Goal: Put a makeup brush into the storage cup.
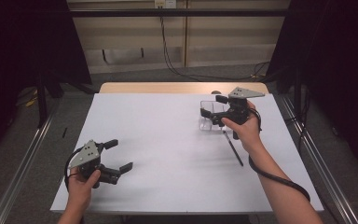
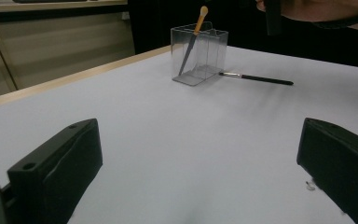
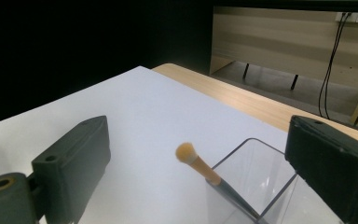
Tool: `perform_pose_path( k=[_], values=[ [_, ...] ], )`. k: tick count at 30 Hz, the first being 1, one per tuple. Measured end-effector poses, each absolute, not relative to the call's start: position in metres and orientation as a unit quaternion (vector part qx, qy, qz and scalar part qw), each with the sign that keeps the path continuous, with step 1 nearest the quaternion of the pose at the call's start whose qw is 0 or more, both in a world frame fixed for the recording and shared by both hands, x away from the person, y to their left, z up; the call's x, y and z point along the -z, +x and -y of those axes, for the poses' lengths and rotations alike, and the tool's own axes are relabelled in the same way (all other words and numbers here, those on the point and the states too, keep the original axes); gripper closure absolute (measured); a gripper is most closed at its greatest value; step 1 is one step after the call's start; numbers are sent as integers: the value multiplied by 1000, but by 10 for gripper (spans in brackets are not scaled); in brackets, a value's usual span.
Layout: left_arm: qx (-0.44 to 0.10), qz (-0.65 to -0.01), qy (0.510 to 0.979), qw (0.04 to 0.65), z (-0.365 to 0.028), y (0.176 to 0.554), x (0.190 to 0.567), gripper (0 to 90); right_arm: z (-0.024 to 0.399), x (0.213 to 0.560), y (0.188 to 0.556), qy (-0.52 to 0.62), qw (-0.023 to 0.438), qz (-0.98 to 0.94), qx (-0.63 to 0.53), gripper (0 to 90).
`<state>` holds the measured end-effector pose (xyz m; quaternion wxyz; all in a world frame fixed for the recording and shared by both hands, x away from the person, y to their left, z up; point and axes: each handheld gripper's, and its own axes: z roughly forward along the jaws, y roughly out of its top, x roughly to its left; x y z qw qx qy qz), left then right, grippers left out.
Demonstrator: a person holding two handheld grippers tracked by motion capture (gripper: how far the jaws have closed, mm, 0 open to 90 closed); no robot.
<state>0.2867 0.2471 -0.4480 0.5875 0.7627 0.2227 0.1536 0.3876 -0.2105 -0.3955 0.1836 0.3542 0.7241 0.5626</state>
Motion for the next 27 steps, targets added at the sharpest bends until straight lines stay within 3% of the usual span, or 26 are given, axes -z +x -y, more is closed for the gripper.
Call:
perform_pose_path(
  k=[27],
  values=[
    [-152, -223, 762, 589, -245, 287, 448, 0, 224, 412, 353, 339, 174, -718, -582, 2]
  ],
)
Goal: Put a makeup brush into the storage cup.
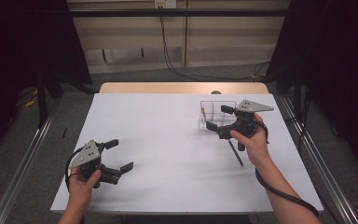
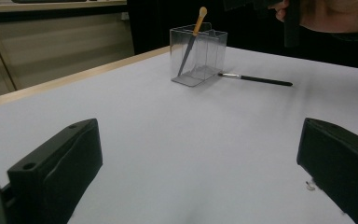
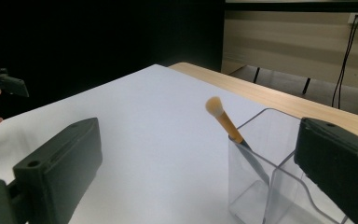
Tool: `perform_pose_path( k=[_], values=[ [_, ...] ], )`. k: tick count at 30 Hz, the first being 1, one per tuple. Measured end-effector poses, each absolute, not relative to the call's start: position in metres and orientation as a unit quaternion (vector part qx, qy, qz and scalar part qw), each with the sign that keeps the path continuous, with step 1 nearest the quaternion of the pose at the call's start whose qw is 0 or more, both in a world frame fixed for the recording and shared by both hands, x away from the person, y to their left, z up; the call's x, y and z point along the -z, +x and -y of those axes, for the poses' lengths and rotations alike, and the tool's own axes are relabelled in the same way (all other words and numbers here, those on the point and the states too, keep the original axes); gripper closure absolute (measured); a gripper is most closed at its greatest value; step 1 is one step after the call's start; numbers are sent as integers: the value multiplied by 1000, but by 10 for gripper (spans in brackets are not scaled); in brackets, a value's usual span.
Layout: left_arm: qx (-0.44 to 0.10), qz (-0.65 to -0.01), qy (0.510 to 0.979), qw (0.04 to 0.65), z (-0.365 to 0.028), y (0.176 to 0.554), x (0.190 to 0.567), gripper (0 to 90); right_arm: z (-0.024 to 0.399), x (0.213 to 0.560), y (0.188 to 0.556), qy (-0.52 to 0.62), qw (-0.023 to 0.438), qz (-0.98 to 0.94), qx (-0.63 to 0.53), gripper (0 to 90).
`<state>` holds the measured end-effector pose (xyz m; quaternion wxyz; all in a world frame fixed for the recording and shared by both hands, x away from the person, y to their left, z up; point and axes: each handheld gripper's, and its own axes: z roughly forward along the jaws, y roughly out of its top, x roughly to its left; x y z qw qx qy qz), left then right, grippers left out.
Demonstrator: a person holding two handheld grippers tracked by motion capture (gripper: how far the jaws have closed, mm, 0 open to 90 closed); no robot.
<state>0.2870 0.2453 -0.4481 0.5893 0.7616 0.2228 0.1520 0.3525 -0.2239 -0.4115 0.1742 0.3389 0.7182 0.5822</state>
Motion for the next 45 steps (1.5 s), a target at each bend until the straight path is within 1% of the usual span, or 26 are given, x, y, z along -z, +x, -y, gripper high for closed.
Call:
perform_pose_path(
  k=[12, 45],
  values=[
    [-153, -223, 761, 589, -246, 287, 448, 0, 232, 424, 338, 339, 171, -717, -585, 0],
    [-155, -222, 760, 591, -245, 287, 447, 0, 261, 437, 311, 350, 181, -711, -582, 0]
  ],
)
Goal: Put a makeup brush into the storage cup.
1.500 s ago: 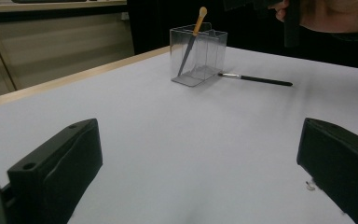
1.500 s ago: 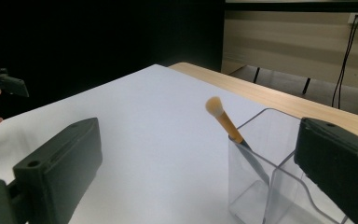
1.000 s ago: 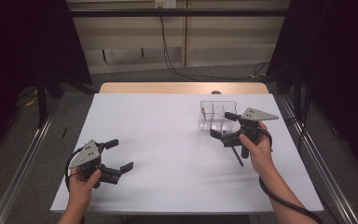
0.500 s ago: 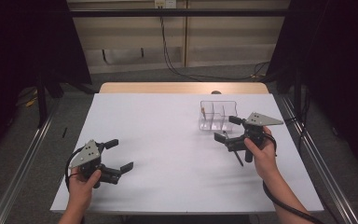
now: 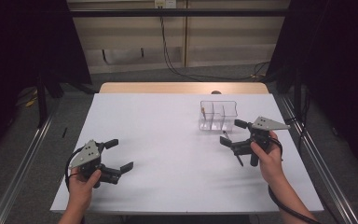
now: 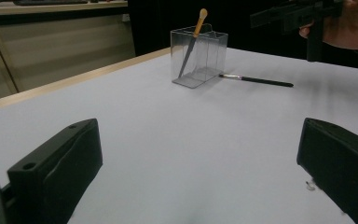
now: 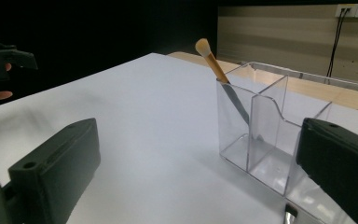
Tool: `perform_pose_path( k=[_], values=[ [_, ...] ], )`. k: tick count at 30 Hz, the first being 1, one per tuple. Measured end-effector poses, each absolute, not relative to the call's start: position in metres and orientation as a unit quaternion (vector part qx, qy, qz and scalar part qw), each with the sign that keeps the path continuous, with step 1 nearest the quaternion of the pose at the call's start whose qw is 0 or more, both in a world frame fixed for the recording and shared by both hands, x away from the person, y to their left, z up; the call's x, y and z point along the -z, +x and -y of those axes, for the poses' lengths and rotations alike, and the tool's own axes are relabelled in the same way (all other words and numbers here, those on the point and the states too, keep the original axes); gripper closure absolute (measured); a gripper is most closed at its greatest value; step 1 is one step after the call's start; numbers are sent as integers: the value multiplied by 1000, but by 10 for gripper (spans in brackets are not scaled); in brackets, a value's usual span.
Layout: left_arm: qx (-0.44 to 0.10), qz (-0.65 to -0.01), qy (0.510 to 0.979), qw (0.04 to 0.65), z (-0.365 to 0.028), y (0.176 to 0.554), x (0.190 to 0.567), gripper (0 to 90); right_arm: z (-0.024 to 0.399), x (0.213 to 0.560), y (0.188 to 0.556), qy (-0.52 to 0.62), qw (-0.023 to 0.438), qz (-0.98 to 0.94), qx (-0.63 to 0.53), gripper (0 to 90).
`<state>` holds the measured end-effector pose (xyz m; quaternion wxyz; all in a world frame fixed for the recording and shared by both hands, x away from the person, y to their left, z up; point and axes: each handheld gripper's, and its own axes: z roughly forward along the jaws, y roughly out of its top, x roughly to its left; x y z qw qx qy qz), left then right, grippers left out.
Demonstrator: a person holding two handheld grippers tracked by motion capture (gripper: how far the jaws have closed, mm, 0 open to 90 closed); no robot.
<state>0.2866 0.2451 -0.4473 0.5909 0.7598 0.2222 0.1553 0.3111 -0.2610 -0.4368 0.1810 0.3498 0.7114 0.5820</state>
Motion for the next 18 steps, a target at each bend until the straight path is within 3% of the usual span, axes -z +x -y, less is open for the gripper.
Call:
perform_pose_path(
  k=[18],
  values=[
    [-154, -224, 760, 590, -244, 287, 448, 0, 278, 441, 298, 354, 186, -715, -573, 0]
  ],
)
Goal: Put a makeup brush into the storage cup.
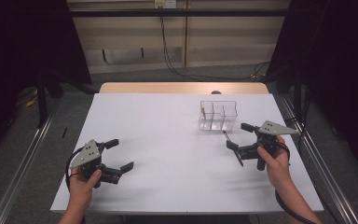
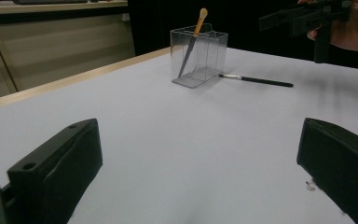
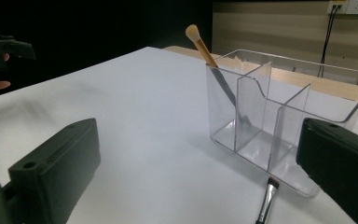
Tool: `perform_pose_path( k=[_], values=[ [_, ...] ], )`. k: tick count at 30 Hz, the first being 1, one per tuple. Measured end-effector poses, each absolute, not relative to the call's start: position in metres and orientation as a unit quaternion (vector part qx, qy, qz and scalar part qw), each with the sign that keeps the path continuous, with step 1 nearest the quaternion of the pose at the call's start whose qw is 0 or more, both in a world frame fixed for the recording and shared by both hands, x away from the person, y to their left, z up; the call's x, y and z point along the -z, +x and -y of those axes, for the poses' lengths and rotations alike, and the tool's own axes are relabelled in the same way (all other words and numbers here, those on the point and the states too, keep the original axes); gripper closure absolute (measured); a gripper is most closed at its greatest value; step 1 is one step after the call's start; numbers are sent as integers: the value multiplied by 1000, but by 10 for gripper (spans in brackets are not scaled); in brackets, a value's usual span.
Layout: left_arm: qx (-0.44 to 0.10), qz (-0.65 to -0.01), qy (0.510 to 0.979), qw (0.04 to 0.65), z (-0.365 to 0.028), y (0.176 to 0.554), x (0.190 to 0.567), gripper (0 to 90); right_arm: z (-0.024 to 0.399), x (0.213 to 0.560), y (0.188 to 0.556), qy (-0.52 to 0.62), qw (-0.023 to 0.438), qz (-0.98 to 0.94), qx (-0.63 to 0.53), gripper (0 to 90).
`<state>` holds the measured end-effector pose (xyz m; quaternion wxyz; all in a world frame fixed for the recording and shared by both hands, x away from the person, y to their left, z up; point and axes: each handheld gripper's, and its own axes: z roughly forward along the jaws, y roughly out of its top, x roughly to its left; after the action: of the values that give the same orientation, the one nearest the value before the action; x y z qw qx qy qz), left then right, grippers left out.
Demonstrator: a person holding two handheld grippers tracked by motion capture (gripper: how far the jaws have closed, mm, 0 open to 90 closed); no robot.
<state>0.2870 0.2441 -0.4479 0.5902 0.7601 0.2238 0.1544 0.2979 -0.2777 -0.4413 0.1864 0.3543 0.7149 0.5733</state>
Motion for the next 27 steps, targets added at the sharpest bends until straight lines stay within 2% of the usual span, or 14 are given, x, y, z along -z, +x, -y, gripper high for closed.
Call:
perform_pose_path(
  k=[27],
  values=[
    [-154, -221, 761, 590, -243, 287, 447, 0, 307, 450, 274, 374, 194, -707, -567, 0]
  ],
)
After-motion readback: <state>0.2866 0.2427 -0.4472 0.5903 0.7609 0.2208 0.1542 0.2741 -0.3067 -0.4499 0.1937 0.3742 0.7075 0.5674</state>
